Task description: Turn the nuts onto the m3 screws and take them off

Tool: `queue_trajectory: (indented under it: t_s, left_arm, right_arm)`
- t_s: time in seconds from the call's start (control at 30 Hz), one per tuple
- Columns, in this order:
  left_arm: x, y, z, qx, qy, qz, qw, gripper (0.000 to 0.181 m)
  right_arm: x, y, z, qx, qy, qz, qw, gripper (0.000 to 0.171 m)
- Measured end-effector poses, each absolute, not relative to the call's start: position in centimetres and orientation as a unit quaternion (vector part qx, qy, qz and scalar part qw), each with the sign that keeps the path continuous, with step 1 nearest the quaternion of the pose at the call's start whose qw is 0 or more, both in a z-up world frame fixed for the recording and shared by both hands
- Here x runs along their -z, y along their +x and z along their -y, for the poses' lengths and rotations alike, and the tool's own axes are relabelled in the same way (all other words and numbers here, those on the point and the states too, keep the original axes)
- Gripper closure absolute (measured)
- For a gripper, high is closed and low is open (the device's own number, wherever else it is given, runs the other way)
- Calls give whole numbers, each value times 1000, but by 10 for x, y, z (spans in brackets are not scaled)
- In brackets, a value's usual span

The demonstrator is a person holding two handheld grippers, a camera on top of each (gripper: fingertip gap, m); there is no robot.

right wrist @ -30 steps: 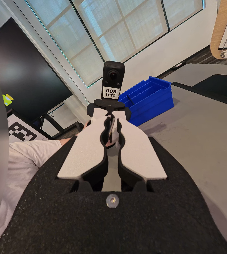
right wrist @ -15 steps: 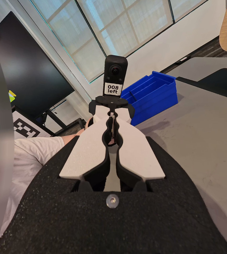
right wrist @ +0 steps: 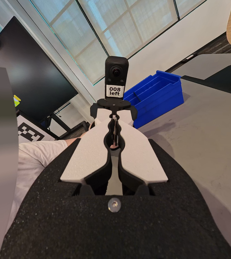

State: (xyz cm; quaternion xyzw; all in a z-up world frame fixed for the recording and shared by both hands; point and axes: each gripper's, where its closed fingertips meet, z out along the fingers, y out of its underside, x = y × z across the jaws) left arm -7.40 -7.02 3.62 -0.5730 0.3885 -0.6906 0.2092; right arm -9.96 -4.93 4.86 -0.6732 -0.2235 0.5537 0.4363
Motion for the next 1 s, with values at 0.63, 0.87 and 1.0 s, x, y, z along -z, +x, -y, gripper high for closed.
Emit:
queue_trajectory:
  t_s: [0.63, 0.87, 1.0]
  left_arm:
    - [-35, -73, 71, 673, -576, -403, 230, 180]
    - [-46, -77, 73, 667, -552, -423, 269, 180]
    - [-51, -81, 66, 597, -532, -475, 369, 179]
  right_arm:
    - [-50, -100, 50, -571, -669, 215, 425, 169]
    - [-67, -93, 49, -552, -646, 228, 476, 155]
    - [-83, -74, 51, -479, -647, 258, 533, 155]
